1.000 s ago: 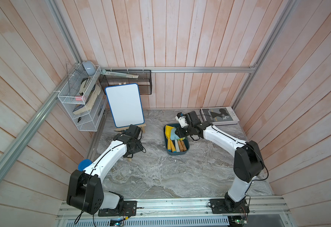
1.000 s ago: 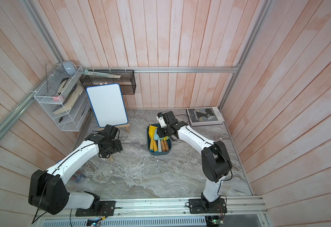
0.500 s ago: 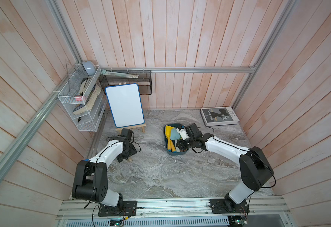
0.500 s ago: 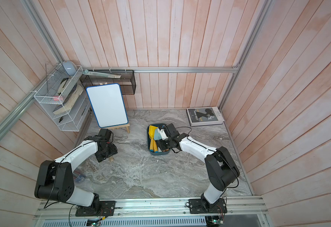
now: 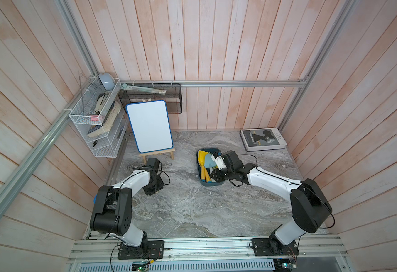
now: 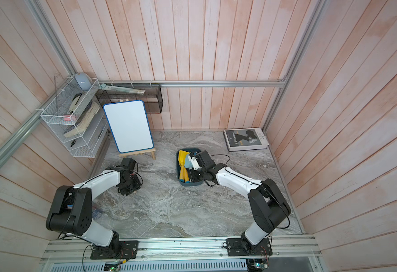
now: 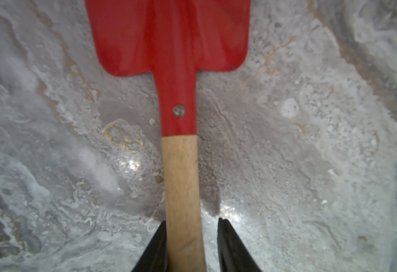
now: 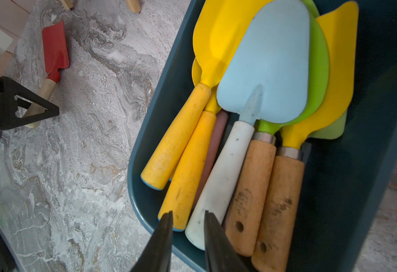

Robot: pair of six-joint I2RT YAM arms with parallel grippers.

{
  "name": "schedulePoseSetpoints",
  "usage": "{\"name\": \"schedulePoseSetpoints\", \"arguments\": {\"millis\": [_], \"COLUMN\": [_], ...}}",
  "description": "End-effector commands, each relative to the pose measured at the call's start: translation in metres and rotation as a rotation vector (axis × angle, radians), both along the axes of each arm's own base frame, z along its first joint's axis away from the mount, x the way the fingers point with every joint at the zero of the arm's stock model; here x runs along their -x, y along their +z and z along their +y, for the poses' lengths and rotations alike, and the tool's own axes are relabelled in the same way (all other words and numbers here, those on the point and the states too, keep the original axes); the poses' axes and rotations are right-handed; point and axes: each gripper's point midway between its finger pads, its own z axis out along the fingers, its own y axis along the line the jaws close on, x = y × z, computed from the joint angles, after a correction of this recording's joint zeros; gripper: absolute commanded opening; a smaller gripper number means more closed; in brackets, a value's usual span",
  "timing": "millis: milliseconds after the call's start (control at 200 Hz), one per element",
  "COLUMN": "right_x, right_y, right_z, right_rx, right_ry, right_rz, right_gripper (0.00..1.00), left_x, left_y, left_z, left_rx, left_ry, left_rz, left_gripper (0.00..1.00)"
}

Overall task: Put the shovel into the storage box
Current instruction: Pick up the shovel from the center of the board.

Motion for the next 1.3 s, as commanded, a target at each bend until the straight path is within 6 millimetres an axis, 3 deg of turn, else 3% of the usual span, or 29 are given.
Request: {"name": "schedulePoseSetpoints", "arguments": {"millis": [0, 190, 475, 795, 930, 1100, 1295], "right_x": [0.005, 0.006, 0.007, 0.008, 0.007, 0.002, -0.003], "right_y": [0.005, 0.007, 0.015, 0.031, 0.041, 0.058, 0.068], "right_z": [0.005, 0.007, 0.016, 0.032, 0.039, 0.051, 0.066], "right_rx": [-0.022, -0.027, -0.063, -0.148, -0.187, -0.231, -0.227], "right_ry": [0.007, 0.009, 0.022, 0.046, 0.048, 0.038, 0.022], "right_rz": [-0.005, -0.008, -0.007, 0.008, 0.017, 0.010, 0.004], "right_gripper": [0.29, 0.28, 0.28, 0.28, 0.28, 0.28, 0.28], "left_x": [0.002, 0.003, 0.012, 0.037, 0.049, 0.062, 0.060], "left_y": [-0.002, 0.002, 0.025, 0.050, 0.060, 0.072, 0.085], "left_z": [0.000, 0.000, -0.012, -0.037, -0.057, -0.100, -0.142], "left_rx": [0.009, 0.016, 0.066, 0.122, 0.173, 0.244, 0.276], "left_ry": [0.007, 0.011, -0.020, -0.078, -0.135, -0.250, -0.360], "left_rz": [-0.008, -0.015, -0.050, -0.067, -0.068, -0.070, -0.080], "left_gripper": [0.24, 0.09, 0.04, 0.02, 0.02, 0.02, 0.02]}}
